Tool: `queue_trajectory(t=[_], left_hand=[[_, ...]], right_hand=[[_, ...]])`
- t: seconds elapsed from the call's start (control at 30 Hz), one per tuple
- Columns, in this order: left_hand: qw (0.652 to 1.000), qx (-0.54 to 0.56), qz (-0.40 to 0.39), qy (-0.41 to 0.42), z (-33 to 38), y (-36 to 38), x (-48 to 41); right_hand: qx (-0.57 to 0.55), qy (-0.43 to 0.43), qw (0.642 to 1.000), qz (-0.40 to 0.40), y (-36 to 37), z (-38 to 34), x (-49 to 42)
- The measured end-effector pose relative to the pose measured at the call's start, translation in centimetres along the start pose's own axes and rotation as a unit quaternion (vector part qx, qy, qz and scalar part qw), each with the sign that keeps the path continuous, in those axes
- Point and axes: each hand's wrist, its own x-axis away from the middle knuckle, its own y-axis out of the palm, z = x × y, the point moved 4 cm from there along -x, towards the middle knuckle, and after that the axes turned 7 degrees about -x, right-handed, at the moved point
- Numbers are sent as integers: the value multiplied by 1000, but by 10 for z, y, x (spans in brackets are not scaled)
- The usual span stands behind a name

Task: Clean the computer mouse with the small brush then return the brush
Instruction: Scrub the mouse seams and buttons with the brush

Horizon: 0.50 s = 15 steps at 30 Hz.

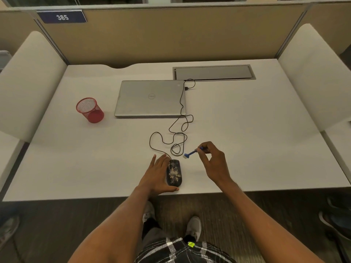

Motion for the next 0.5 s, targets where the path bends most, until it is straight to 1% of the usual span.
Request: queue_trajectory(t=[0.33,0.5], left_hand=[[999,39,28,-16,10,-4,23],[999,39,18,-16,20,0,40]], right_hand=[[16,-24,999,-39,-6,-8,44],[19,-42,998,-49,-9,-13,70]])
